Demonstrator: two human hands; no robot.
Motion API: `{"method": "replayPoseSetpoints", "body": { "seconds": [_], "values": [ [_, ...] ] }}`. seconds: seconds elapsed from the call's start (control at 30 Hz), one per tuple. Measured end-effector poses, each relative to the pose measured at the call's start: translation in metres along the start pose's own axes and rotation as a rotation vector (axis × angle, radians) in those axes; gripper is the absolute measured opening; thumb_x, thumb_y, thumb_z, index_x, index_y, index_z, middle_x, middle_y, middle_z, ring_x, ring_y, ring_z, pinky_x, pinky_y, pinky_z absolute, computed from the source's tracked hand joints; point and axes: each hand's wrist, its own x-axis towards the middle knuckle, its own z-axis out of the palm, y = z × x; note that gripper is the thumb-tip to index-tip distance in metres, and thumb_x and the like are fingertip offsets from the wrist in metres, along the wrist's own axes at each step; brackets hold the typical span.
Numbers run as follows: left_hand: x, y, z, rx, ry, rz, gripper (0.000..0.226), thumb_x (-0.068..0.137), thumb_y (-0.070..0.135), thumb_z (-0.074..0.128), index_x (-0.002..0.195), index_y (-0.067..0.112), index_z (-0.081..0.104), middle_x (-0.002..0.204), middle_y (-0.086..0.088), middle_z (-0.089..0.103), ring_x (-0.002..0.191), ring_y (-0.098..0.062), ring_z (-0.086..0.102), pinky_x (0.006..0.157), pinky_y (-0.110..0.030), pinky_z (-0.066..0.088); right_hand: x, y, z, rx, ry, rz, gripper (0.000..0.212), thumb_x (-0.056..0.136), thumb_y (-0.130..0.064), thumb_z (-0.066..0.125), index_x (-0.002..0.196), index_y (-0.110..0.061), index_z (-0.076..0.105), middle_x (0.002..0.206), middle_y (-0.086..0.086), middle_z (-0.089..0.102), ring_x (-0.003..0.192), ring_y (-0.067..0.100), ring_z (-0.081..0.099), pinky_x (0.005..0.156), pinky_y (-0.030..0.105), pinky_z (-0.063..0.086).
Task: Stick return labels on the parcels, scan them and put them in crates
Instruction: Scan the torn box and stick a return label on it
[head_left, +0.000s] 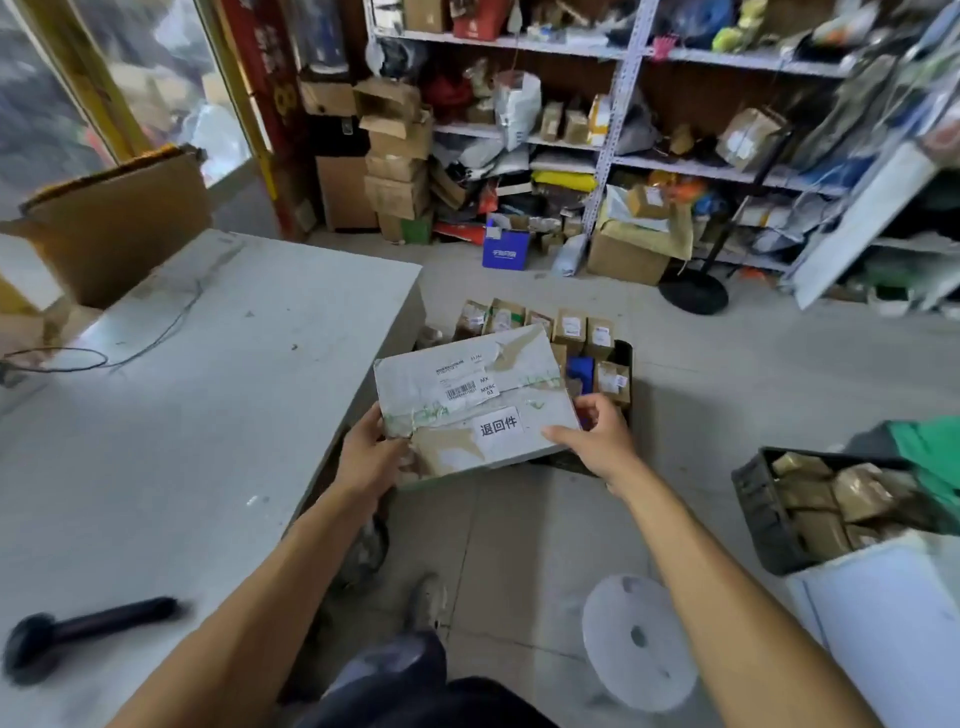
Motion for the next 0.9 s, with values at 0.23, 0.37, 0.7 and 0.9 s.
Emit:
{"method": "replayPoseSetpoints", "body": {
  "seconds": [0.23,0.37,0.7,0.9],
  "values": [
    [0.076,-0.012,0.083,0.115,-0.241,-0.094,0.067,0.082,-0.024,0.042,0.117,0.028,0.065,0.101,-0.008,0.073,0.078,-0.022,0.068,0.056,-0.027,0.055,0.031,0.063,-0.048,0.073,0.146,0.206,0.054,0.073,-0.010,0.088,0.115,-0.017,0.054,0.104,-0.003,0.064,0.087,0.011,0.062,0.075,0.029,0.051],
    [0.134,-0.019,0.121,0.145,-0.351,-0.185,0.062,0.085,-0.023,0.046,0.113,0.029,0.066,0.104,-0.009,0.075,0.078,-0.018,0.074,0.060,-0.028,0.058,0.071,0.079,-0.060,0.079,0.195,0.300,0.055,0.073,-0.009,0.087,0.117,-0.017,0.055,0.103,-0.003,0.066,0.084,0.010,0.062,0.073,0.027,0.051],
    [0.253,-0.012,0.204,0.256,-0.449,-0.296,0.070,0.086,-0.023,0.053,0.127,0.034,0.054,0.080,0.019,0.074,0.074,-0.002,0.072,0.059,-0.018,0.056,0.171,0.096,-0.098,0.045,0.202,0.476,0.047,0.076,-0.013,0.086,0.116,-0.014,0.062,0.107,0.000,0.070,0.090,0.012,0.065,0.069,0.024,0.050],
    [0.306,-0.009,0.264,0.362,-0.440,-0.337,0.062,0.087,-0.013,0.062,0.143,0.012,0.054,0.124,-0.002,0.068,0.107,-0.021,0.068,0.095,-0.043,0.057,0.221,0.115,-0.131,0.073,0.254,0.527,0.047,0.076,-0.011,0.086,0.115,-0.016,0.060,0.105,0.001,0.068,0.085,0.008,0.062,0.069,0.023,0.048]
  ]
}}
